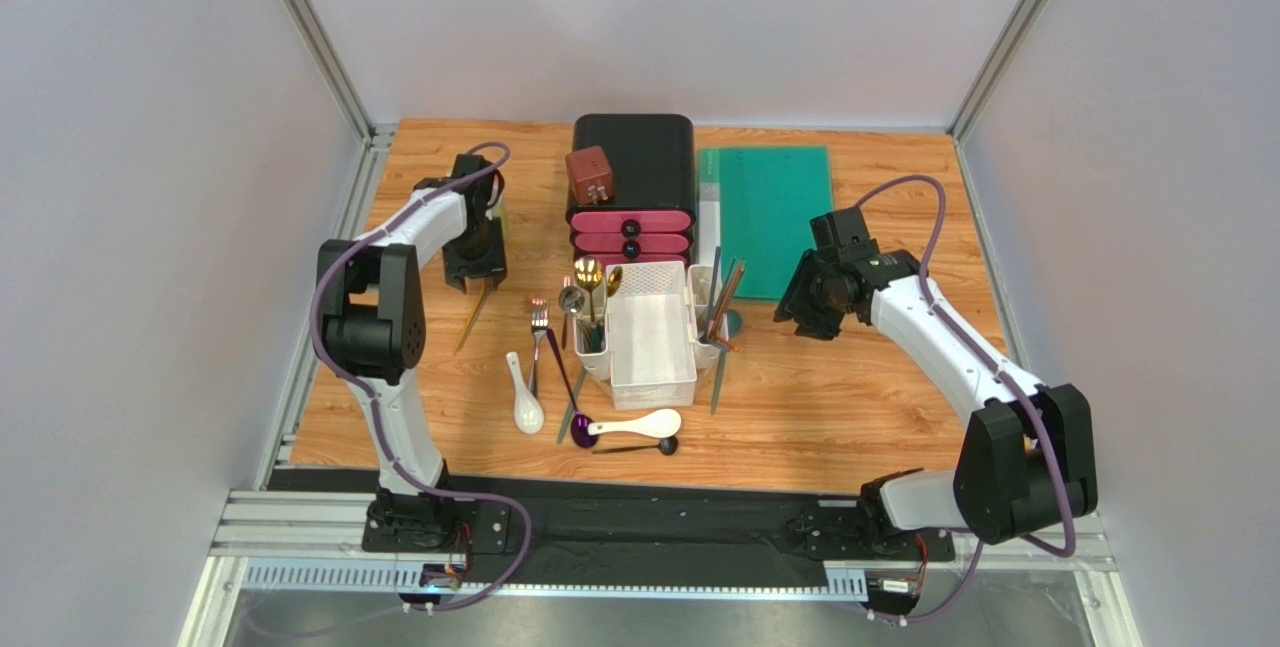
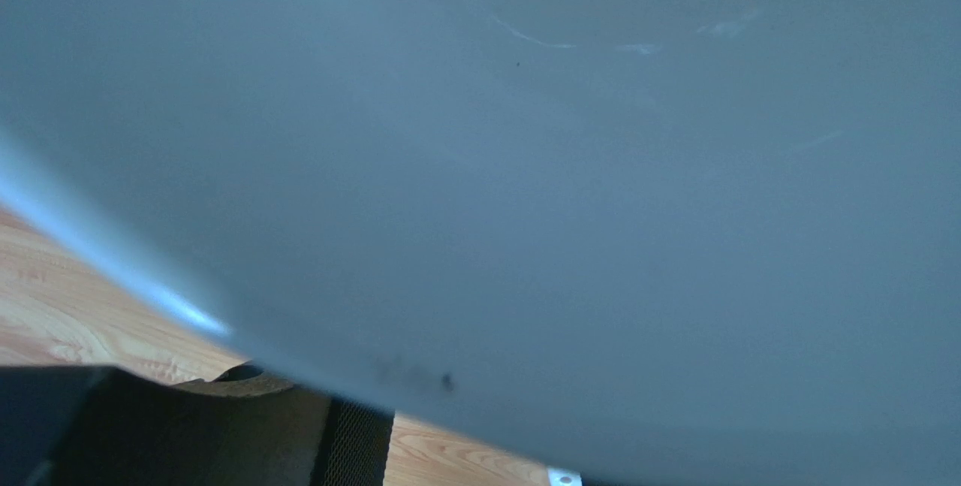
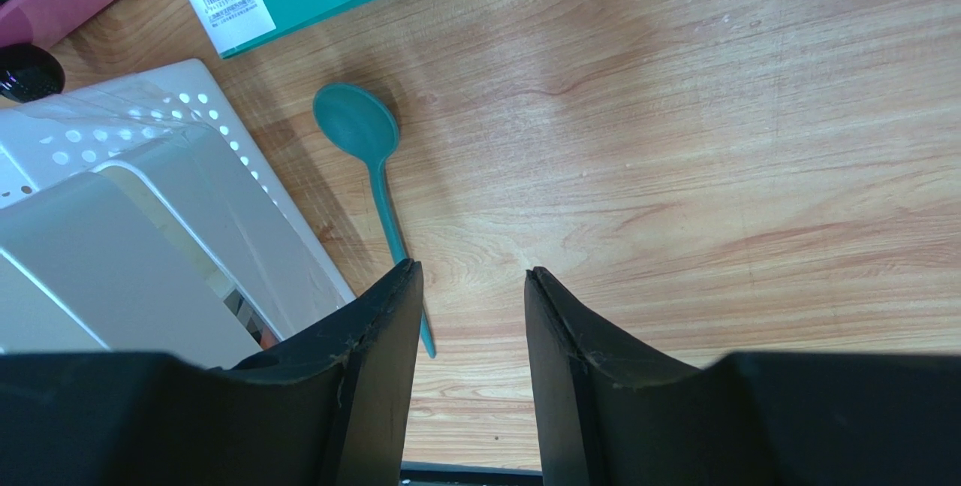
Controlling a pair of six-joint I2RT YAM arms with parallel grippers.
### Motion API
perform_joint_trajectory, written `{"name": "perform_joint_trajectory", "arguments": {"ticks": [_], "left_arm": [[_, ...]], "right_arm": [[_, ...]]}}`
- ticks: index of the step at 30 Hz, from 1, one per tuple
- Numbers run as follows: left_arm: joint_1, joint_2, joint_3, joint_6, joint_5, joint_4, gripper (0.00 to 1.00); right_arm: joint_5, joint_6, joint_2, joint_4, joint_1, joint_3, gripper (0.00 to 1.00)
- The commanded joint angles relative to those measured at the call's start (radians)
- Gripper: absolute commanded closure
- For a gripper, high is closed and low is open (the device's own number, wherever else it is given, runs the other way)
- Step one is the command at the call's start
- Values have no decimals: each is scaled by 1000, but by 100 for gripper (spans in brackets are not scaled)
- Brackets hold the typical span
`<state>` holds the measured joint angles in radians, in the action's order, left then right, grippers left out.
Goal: Sort the eating utensils into containers
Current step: Pick up the fork at the center of the board.
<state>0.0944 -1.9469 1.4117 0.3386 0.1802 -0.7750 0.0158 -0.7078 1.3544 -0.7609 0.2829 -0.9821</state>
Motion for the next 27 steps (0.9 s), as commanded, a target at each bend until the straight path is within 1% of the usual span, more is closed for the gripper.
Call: {"name": "perform_joint_trajectory", "arguments": {"ticks": [1,6,8,17,19,24,27], "left_arm": [[-13,-9,49,-16,-8,-1,42],[-18,-35,58,-16,-8,-1,44],[-19,-41,61,-18,-7,-4,49],[-25,-52,21,-16,-10,11,59],[-25,-49,9,-15,-10,14,65],[-25,9,-39,-12,-37,17,67],[-25,51,-65,-16,-48,25,62]], "right_arm": [[-13,7,-11,14,-10,-32,57],[-11,1,-17,12,-14,-18,57],[-11,-1,-14,11,-14,-17,57],[-11,-1,-12,14,-14,-17,57],[-11,-4,-14,14,-14,-15,57],[-8,-10,-14,17,-14,-7,57],[-2,-21,-14,26,-14,0,57]]}}
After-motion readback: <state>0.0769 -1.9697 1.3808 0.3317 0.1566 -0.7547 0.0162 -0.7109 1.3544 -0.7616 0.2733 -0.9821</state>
